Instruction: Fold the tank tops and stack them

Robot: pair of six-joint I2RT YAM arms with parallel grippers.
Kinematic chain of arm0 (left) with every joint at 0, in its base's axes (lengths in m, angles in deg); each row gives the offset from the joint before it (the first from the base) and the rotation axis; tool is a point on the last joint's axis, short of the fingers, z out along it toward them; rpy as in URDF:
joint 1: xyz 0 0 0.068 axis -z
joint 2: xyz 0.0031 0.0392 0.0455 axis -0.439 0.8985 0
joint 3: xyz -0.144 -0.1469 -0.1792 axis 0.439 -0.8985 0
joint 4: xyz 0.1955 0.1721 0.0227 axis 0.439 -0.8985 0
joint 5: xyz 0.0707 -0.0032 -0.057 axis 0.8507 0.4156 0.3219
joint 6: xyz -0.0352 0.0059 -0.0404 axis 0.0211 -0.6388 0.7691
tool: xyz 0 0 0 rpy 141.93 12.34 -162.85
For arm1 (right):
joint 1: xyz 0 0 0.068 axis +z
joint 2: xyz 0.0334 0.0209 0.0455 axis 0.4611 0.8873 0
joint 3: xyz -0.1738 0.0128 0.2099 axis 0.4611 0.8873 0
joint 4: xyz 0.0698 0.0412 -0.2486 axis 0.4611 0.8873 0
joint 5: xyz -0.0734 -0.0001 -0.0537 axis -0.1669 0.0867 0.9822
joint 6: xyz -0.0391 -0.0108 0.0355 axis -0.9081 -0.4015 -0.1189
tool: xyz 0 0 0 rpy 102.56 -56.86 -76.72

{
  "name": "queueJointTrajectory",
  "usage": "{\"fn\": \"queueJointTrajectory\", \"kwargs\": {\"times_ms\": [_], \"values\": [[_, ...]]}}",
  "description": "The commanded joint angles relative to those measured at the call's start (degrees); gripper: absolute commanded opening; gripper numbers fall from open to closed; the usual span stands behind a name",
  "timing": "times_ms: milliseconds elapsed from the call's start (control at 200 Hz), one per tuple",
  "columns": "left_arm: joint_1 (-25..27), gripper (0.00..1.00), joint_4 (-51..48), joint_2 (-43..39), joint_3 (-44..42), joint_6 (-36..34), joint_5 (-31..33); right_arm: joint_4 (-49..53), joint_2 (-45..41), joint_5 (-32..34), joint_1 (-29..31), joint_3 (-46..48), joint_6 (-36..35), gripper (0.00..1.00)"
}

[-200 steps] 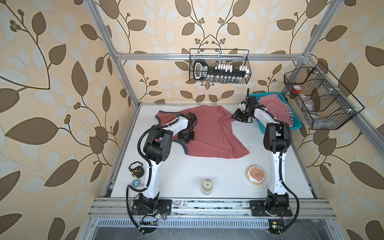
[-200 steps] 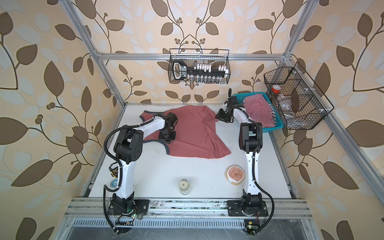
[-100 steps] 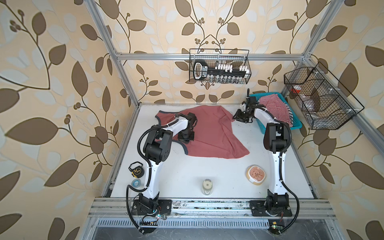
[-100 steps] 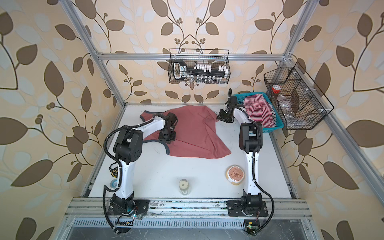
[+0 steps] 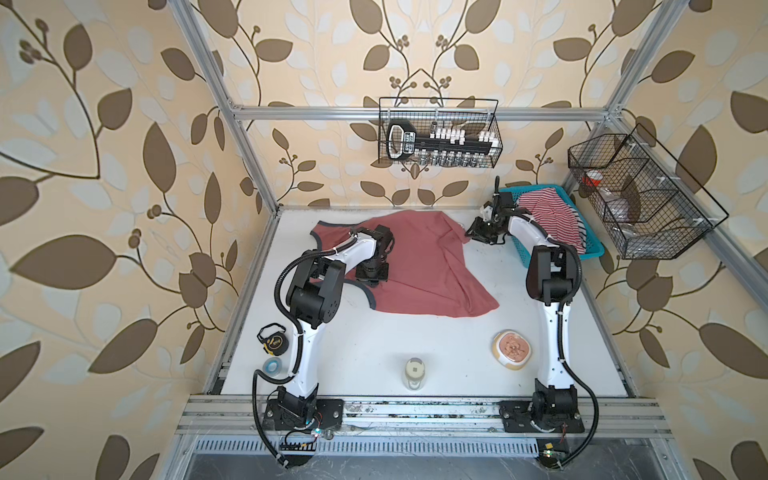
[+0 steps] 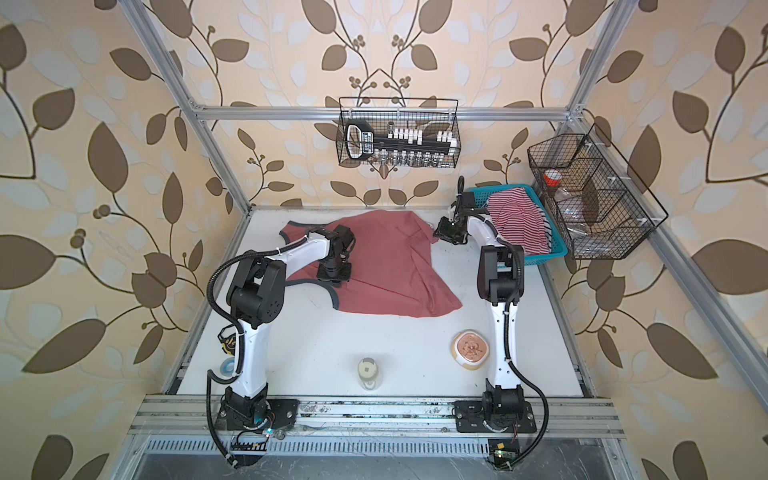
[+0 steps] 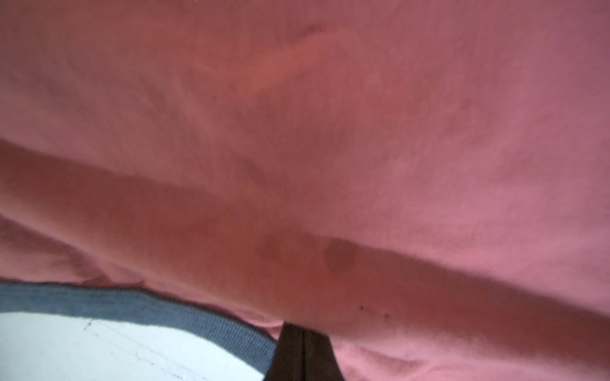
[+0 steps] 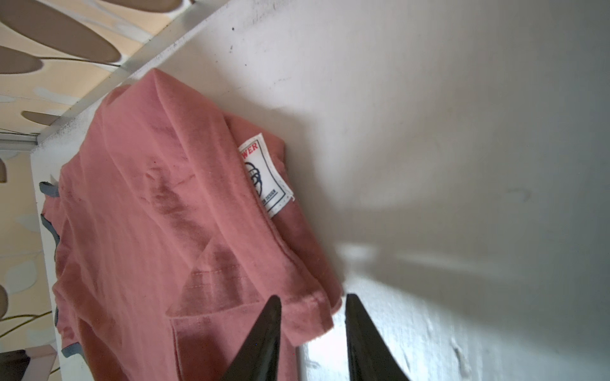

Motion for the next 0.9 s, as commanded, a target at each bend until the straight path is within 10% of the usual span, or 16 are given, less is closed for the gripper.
{"fn": "queueJointTrajectory", "kwargs": {"times_ms": [0,370,670,895], "values": [[0.81,0.00,-1.59,2.21,-2.53,0.75,-3.16,1.35,2.02,-1.07,-0.21,-1.55,-0.62,0.34],[0.81,0.00,-1.92,2.61,-2.67,0.49,-2.75,-1.21,2.42,-4.17,-0.21,-0.01,0.74,0.00],[0.06,0.00,-5.79,4.92,-5.77,-0.61,9.20,-5.30,-4.17,0.14,-1.24,1.53,1.42,0.00],[-3.40,0.00,-2.49,2.12,-10.96,-0.69,5.32,-3.92,-5.02,4.77,-2.99,-3.76,0.74,0.00]]}}
